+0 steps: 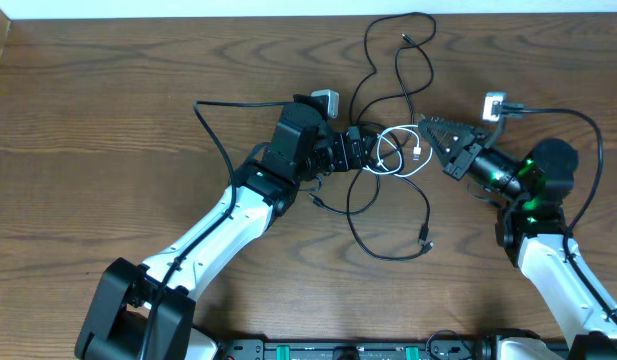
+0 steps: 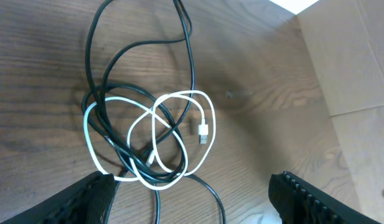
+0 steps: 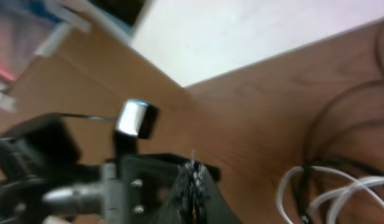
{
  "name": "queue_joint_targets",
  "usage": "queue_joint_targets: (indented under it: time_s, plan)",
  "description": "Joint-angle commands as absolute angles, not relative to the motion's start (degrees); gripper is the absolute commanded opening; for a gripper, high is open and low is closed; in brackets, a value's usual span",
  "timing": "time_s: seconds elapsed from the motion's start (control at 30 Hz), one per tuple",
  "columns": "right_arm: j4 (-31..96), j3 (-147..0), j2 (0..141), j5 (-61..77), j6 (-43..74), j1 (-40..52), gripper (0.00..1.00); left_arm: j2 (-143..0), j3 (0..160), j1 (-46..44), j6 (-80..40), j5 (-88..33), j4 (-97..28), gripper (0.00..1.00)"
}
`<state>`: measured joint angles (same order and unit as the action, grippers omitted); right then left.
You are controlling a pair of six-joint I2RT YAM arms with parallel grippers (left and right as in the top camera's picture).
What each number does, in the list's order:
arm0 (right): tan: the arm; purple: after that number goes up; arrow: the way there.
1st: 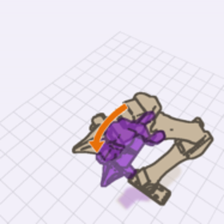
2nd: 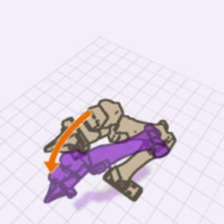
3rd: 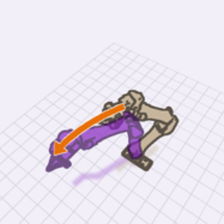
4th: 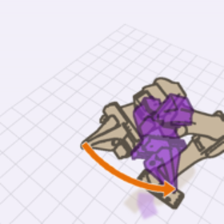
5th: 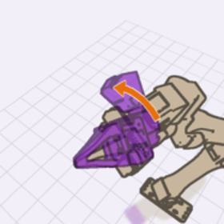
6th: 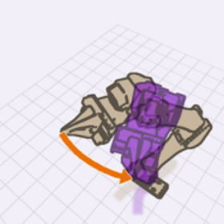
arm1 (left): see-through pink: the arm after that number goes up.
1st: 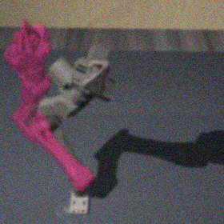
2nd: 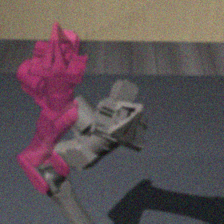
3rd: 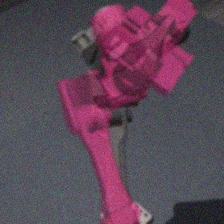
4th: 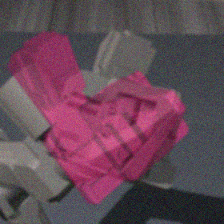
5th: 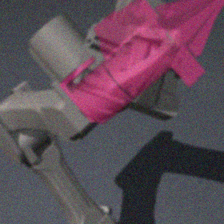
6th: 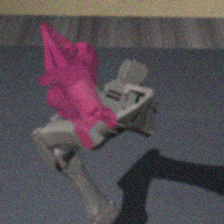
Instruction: Untangle cables
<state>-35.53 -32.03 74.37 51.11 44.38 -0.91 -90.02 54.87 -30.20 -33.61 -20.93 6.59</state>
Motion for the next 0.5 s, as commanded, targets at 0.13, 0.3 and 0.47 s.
queue_joint_targets:
  time_s: [0.13,0.3,0.47]
  plan:
    - [-24.8,-32.1,74.7,35.2,30.9,1.0,0.16,-89.8,55.3,-30.1,-32.6,-21.4,6.5,0.84]
    - [-24.5,-32.1,80.0,26.5,30.8,5.7,0.43,-89.8,55.3,-30.1,-32.6,-21.1,6.4,0.84]
    - [-24.5,-32.1,87.2,24.1,33.1,7.2,0.46,-89.9,55.3,-30.1,-32.6,-20.7,6.0,0.84]
